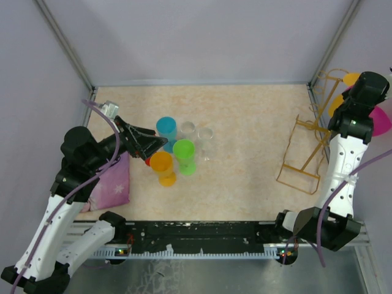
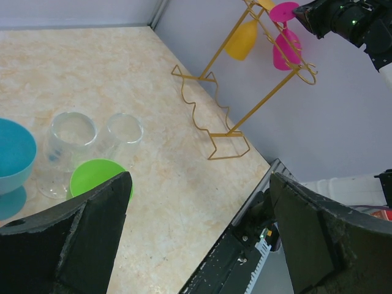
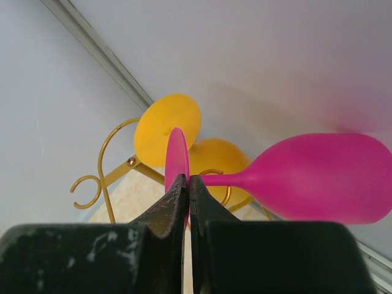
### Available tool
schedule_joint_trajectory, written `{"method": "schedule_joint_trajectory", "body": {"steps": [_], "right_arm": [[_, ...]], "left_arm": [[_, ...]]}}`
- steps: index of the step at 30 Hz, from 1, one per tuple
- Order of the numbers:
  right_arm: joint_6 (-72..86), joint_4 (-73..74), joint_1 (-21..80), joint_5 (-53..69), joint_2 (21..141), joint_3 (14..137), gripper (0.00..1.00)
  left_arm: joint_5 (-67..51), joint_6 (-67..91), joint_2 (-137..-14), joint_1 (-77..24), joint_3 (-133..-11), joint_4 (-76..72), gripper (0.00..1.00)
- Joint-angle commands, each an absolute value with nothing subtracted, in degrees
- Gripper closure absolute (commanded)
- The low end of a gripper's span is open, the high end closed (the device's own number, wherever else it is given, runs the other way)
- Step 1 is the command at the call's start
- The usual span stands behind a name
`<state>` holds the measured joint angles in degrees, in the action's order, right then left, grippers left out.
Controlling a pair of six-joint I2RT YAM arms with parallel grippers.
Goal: Take the wine glass off the wine glass rack
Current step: Pick up the wine glass from the wine rack.
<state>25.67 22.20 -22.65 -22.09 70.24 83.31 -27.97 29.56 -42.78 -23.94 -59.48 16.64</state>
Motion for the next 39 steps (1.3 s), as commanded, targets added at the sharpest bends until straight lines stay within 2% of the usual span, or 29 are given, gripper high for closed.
{"method": "schedule_joint_trajectory", "body": {"steps": [1, 17, 31, 36, 39], "right_arm": [[24.07, 18.28, -22.3, -23.78, 68.84, 86.96, 1.0], [23.99, 20.22, -21.63, -23.5, 66.2, 88.35, 1.0], [23.91, 28.13, -21.53, -5.3, 60.31, 93.92, 1.0], [22.55, 29.33, -21.53, -2.32, 58.64, 96.6, 1.0], [22.46, 30.0, -21.54, 5.21, 58.53, 99.35, 1.0]], "left_arm": [[-28.75, 30.05, -42.56, -23.73, -58.99, 14.35, 0.01], [-28.91, 29.72, -42.63, -23.73, -58.55, 14.08, 0.01], [-27.16, 29.09, -40.94, -23.72, -57.79, 14.06, 0.01], [-26.31, 28.88, -40.11, -23.69, -57.34, 14.06, 0.01], [-25.92, 28.75, -39.53, -23.71, -57.01, 14.06, 0.01]]}}
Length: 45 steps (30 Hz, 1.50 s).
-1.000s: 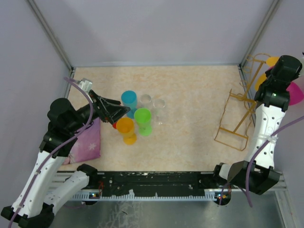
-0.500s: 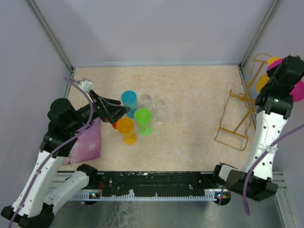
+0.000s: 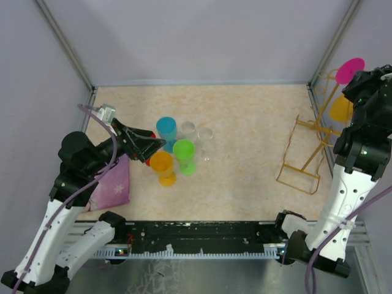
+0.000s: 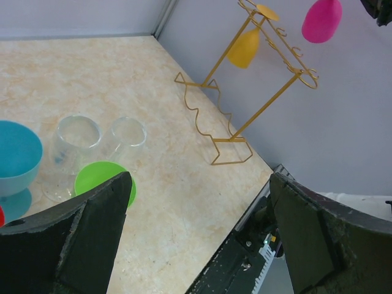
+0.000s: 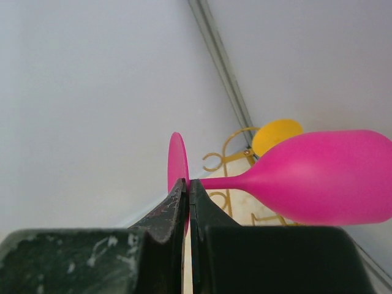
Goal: Take the wine glass off the wine glass rack
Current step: Pick up the wine glass from the wine rack, then place the wine glass at the center of the board.
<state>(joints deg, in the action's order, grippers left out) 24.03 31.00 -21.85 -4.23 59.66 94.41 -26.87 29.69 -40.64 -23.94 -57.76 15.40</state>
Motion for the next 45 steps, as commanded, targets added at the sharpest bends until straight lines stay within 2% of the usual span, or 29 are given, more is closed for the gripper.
{"method": "schedule_joint_trajectory", "body": {"steps": [1, 6, 9, 12, 17, 20, 25, 30, 39, 45], "right_arm": [[23.26, 29.43, -21.53, 8.8, 58.35, 99.9, 1.0], [37.14, 17.29, -21.54, 37.56, 57.18, 98.34, 1.0], [52.46, -0.46, -21.02, 51.93, 56.53, 93.13, 1.0], [60.53, -12.9, -20.0, 59.16, 55.84, 88.69, 1.0], [60.12, -13.71, -17.18, 65.07, 55.5, 84.87, 1.0], [55.74, -8.57, -10.95, 64.28, 55.86, 83.17, 1.0], [36.92, 10.96, 8.78, 53.19, 58.74, 84.45, 1.0], [31.16, 13.39, 23.09, 43.22, 62.81, 83.33, 1.0], [25.46, 13.75, 35.47, 37.62, 69.12, 84.39, 1.0], [21.84, 13.86, 41.29, 35.51, 71.18, 85.66, 1.0]], "left_arm": [[-25.71, 28.72, -39.34, -23.72, -56.96, 14.06, 0.01], [-24.08, 28.97, -38.32, -23.73, -56.12, 13.32, 0.01], [-23.26, 29.7, -37.17, -23.69, -55.37, 12.57, 0.01], [-22.47, 30.5, -35.52, -23.69, -53.76, 11.31, 0.01], [-23.01, 33.7, -33.76, -23.69, -50.03, 6.4, 0.01], [-24.61, 35.14, -34.28, -23.65, -49.2, 4.08, 0.01], [-26.94, 36.75, -34.98, -23.69, -48.57, 2.41, 0.01], [-31.32, 40.4, -35.71, -23.69, -46.36, -2.57, 0.05], [-38.45, 49.33, -39.16, -23.77, -42.85, -17.61, 0.14], [-39.31, 49.94, -42.83, -26.01, -43.82, -18.7, 0.22]]}}
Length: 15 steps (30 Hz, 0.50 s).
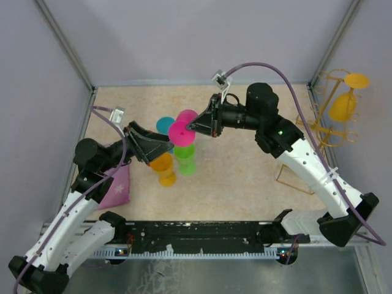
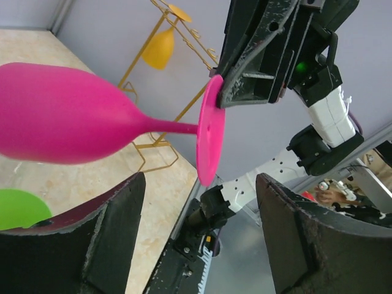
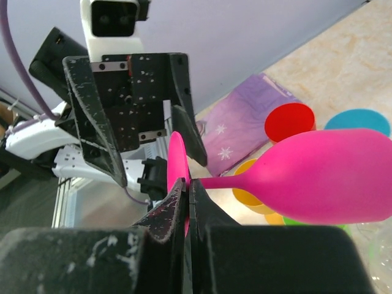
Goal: Take the wine glass off the wine glass rack
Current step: Place the wine glass at the center of the board.
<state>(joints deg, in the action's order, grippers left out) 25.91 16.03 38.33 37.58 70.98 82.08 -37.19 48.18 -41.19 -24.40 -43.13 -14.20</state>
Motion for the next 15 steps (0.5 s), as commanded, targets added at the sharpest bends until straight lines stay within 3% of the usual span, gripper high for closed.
{"method": "schedule_joint_trajectory", "body": {"steps": [1, 8, 15], "right_arm": [[21.47, 14.06, 41.84, 35.43, 71.53, 86.06, 1.0], [21.01, 12.94, 43.37, 36.3, 72.34, 86.73, 1.0], [20.67, 12.31, 43.67, 36.64, 71.81, 86.14, 1.0]], "left_arm": [[-38.95, 49.65, -43.03, -26.61, -43.94, -18.65, 0.23], [-36.54, 47.48, -43.39, -28.93, -43.74, -16.81, 0.4], [-36.51, 46.78, -43.22, -29.15, -43.73, -16.79, 0.65]]}}
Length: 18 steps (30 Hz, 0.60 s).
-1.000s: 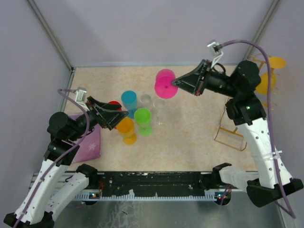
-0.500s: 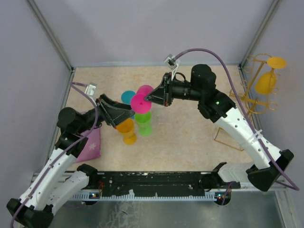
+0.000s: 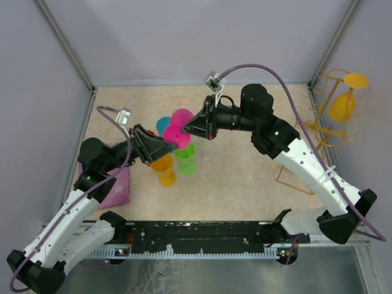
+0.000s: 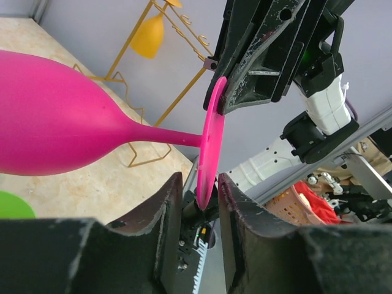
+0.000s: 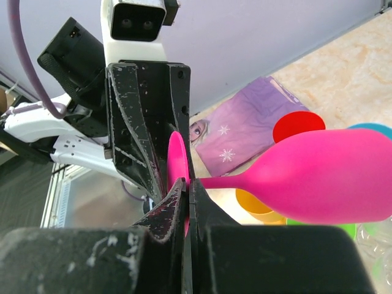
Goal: Take the wine glass off the wine glass rack
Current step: Place the wine glass at the center of the board.
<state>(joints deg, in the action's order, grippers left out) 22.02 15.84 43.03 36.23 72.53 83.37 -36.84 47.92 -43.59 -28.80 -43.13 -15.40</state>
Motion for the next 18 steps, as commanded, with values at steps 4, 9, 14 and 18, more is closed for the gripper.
{"method": "schedule_joint_trajectory", "body": {"steps": [4, 9, 14, 18], "right_arm": [[20.4, 12.55, 43.71, 37.67, 71.63, 85.97, 1.0], [19.51, 12.98, 43.77, 38.82, 71.0, 85.61, 1.0], [16.38, 15.25, 43.82, 31.71, 68.49, 85.05, 0.58], [14.43, 16.44, 43.77, 21.2, 65.26, 84.12, 0.28]], "left_arm": [[-36.64, 46.68, -43.22, -29.09, -43.44, -17.15, 0.8], [-37.51, 46.53, -42.66, -29.14, -42.11, -19.55, 1.0], [-37.54, 40.33, -39.4, -29.1, -39.9, -20.21, 1.0], [-35.76, 31.76, -34.02, -29.09, -36.72, -19.6, 1.0]]}}
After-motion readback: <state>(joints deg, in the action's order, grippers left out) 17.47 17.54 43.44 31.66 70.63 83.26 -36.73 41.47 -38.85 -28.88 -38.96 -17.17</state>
